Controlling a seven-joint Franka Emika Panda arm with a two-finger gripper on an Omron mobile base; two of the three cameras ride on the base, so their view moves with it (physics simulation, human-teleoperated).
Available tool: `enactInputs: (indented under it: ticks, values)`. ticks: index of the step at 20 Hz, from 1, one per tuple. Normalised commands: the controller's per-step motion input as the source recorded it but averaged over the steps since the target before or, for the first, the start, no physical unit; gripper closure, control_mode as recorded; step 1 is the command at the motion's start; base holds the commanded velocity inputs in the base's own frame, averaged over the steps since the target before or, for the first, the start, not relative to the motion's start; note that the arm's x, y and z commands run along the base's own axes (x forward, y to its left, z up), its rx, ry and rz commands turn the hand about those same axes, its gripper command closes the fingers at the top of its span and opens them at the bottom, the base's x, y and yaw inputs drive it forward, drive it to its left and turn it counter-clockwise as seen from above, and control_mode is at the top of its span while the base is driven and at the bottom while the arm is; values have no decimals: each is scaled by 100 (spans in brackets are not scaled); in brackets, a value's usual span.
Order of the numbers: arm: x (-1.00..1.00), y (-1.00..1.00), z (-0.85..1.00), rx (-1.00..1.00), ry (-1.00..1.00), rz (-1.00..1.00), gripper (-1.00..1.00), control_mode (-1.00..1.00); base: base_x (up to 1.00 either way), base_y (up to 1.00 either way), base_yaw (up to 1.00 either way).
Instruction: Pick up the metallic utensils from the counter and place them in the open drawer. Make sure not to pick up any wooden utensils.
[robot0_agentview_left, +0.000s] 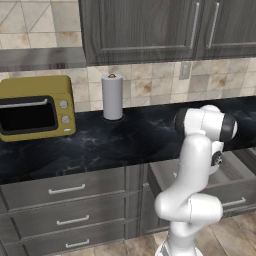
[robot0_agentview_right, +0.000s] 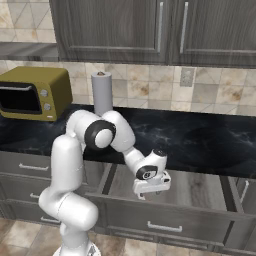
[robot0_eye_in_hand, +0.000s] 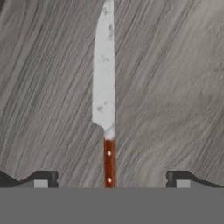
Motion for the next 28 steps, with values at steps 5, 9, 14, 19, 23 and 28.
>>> enactInputs:
  ticks: [5,9,14,19,23,28]
  values:
    - [0,-37,46,3,1,0,-100,-100,0,0,0]
    - [-7,-28,71,5,5,0,-100,-100,0,0,0]
    - [-34,-25,66,8,1,0,-100,-100,0,0,0]
    - [-33,-10,82,8,0,0,-100,-100,0,0,0]
    - [-48,32,88,1,0,-7,-100,-100,0,0,0]
    - [-54,90,74,-2,1,-14,-100,-100,0,0,0]
